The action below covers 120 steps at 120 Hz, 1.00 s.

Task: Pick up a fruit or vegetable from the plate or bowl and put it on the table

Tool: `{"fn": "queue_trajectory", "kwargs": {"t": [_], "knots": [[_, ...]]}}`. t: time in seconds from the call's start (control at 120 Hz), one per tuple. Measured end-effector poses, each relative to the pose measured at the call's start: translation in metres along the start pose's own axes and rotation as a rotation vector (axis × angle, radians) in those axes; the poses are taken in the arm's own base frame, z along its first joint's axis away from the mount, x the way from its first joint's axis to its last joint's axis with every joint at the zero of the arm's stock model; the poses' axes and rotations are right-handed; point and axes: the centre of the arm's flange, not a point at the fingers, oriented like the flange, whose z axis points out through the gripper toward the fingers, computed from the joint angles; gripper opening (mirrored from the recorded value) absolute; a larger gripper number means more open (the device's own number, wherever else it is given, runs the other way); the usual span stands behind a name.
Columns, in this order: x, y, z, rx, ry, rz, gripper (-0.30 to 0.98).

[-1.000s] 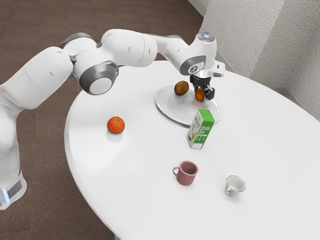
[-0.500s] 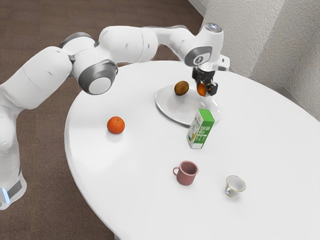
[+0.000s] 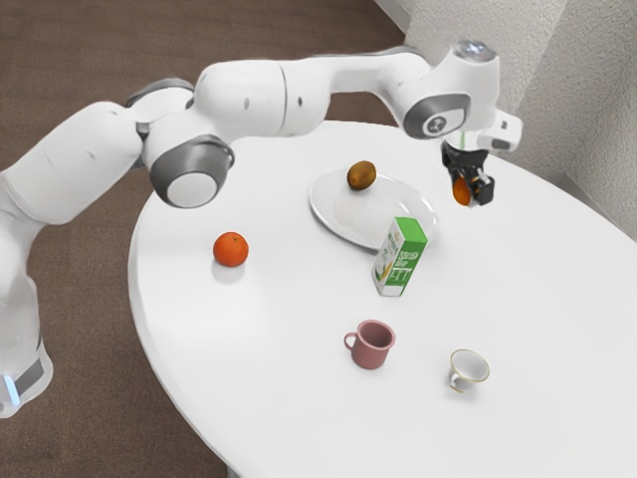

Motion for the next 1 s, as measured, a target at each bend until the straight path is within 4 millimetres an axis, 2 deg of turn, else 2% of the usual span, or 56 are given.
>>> {"fn": "queue_trajectory", "kwargs": {"t": [0.1, 0.183, 0.233, 0.292, 0.4, 0.458, 0.5, 0.567, 0.767, 0.783, 0.8, 0.85, 0.875, 0.9, 0.942, 1.0], "knots": [[0.000, 0.054, -0.024, -0.035, 0.057, 0.049, 0.37], [-0.005, 0.095, -0.031, -0.066, 0.094, 0.083, 0.37], [-0.009, 0.112, -0.026, -0.081, 0.104, 0.093, 0.38], [-0.014, 0.126, -0.006, -0.087, 0.102, 0.099, 0.38], [-0.025, 0.141, 0.042, -0.098, 0.079, 0.092, 0.38], [-0.034, 0.142, 0.076, -0.101, 0.050, 0.075, 0.37], [-0.037, 0.140, 0.091, -0.104, 0.039, 0.061, 0.36], [-0.039, 0.139, 0.100, -0.110, 0.036, 0.044, 0.37], [-0.040, 0.138, 0.106, -0.120, 0.043, 0.017, 0.52], [-0.038, 0.138, 0.097, -0.120, 0.045, 0.016, 0.52], [-0.032, 0.136, 0.071, -0.112, 0.053, 0.018, 0.54], [-0.024, 0.123, -0.028, -0.098, 0.032, 0.009, 0.58], [-0.028, 0.107, -0.079, -0.101, -0.009, -0.009, 0.59], [-0.038, 0.087, -0.117, -0.111, -0.065, -0.029, 0.60], [-0.065, 0.057, -0.159, -0.123, -0.175, -0.047, 0.62], [-0.115, 0.024, -0.192, -0.107, -0.319, -0.048, 0.64]]}}
